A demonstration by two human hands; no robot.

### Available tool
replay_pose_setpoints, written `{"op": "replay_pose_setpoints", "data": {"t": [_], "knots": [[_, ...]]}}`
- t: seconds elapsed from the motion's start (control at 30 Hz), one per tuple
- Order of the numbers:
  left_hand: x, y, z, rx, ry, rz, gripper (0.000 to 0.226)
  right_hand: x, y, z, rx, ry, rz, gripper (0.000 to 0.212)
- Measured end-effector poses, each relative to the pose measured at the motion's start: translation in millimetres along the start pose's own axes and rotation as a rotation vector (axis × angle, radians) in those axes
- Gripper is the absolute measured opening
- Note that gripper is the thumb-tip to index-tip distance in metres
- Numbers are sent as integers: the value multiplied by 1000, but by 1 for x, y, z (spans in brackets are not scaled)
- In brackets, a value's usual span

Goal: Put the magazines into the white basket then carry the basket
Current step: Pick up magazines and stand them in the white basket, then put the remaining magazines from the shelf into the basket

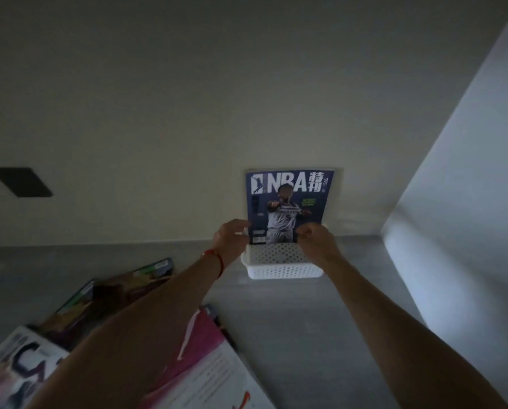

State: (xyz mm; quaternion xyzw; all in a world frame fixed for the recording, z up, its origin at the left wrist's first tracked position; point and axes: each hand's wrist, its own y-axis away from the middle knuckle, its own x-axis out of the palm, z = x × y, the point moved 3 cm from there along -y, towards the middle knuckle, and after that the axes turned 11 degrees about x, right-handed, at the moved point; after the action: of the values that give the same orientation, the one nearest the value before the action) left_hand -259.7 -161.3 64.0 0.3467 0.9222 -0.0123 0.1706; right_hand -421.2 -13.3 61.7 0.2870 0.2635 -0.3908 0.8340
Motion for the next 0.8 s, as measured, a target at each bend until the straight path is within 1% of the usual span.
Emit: {"op": "replay_pose_setpoints", "data": {"t": [0.07, 0.13, 0.2, 0.23, 0.3, 0.33, 0.37, 0.4, 0.43, 0.5, 0.6, 0.7, 0.73, 0.8], "knots": [[-17, 35, 19, 81, -192, 21, 38, 25, 38, -7, -16, -15, 139, 15], [-36, 75, 50, 173, -379, 93, 33, 59, 79, -23, -38, 60, 300, 13], [-53, 116, 82, 231, -472, 197, 34, 100, 122, -46, -76, 349, 414, 21], [-60, 133, 100, 213, -533, 264, 38, 118, 142, -59, -70, 494, 426, 22], [-67, 166, 137, 96, -747, 446, 48, 150, 181, -86, -31, 655, 388, 26], [-69, 180, 153, 53, -880, 538, 58, 160, 197, -96, -19, 708, 354, 36], [-70, 191, 167, 64, -988, 616, 68, 169, 213, -104, -2, 742, 323, 47], [-69, 200, 176, 105, -1049, 664, 74, 175, 224, -108, 7, 752, 276, 55], [-69, 207, 181, 148, -1079, 682, 77, 179, 232, -110, 3, 752, 224, 59], [-68, 220, 187, 179, -1091, 656, 79, 183, 243, -112, 14, 729, 147, 62], [-63, 232, 186, 156, -1067, 604, 79, 182, 247, -115, 110, 646, 122, 66], [-55, 239, 177, 152, -1137, 628, 78, 174, 245, -119, 186, 590, 101, 69], [-53, 238, 172, 157, -1151, 641, 78, 170, 243, -119, 197, 570, 89, 68], [-50, 231, 160, 170, -1123, 643, 80, 158, 237, -116, 157, 497, 75, 62]]}}
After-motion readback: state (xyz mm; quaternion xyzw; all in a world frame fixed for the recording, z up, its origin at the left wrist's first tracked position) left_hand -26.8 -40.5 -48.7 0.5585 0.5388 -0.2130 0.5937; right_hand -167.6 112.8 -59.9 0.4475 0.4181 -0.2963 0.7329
